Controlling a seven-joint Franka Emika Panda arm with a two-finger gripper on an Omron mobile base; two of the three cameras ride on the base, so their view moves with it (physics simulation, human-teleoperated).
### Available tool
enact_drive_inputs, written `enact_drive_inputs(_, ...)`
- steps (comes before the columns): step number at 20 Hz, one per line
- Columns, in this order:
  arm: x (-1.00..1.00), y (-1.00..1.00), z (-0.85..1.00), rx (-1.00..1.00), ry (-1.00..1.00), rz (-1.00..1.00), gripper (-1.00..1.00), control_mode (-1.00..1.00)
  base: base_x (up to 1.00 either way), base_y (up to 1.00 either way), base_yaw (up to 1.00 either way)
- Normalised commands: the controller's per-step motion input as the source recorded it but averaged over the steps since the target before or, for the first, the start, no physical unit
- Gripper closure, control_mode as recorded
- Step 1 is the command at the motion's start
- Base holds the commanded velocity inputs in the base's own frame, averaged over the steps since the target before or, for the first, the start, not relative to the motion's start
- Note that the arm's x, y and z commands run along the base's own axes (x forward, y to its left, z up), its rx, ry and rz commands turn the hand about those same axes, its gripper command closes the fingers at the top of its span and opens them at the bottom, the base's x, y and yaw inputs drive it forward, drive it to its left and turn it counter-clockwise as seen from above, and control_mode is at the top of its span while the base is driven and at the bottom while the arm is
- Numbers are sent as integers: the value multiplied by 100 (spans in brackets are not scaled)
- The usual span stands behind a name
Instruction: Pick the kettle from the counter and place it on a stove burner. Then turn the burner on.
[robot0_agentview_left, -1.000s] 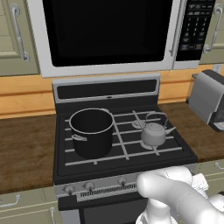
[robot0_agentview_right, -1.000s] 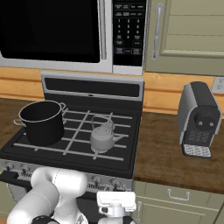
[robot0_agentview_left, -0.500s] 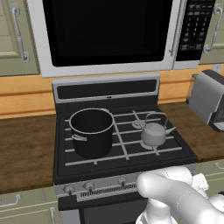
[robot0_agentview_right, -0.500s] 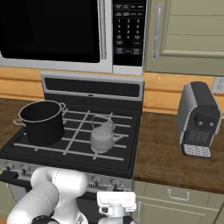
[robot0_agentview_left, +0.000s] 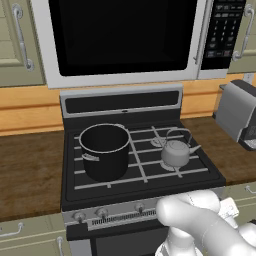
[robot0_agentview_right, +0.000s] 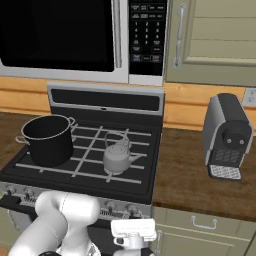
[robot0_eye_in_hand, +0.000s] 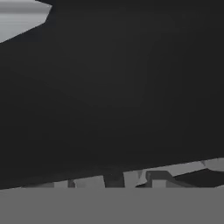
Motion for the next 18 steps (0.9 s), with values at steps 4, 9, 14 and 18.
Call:
enact_drive_inputs(4,0,0,29,-26,-32,14,100,-100,0,0,0)
enact_drive_inputs(9,0,0,20,-28,-32,15,100,-100,0,0,0)
enact_drive_inputs(14,0,0,19,-26,-28,14,100,-100,0,0,0)
enact_drive_inputs(18,0,0,21,-11,-16,11,100,-100,0,0,0)
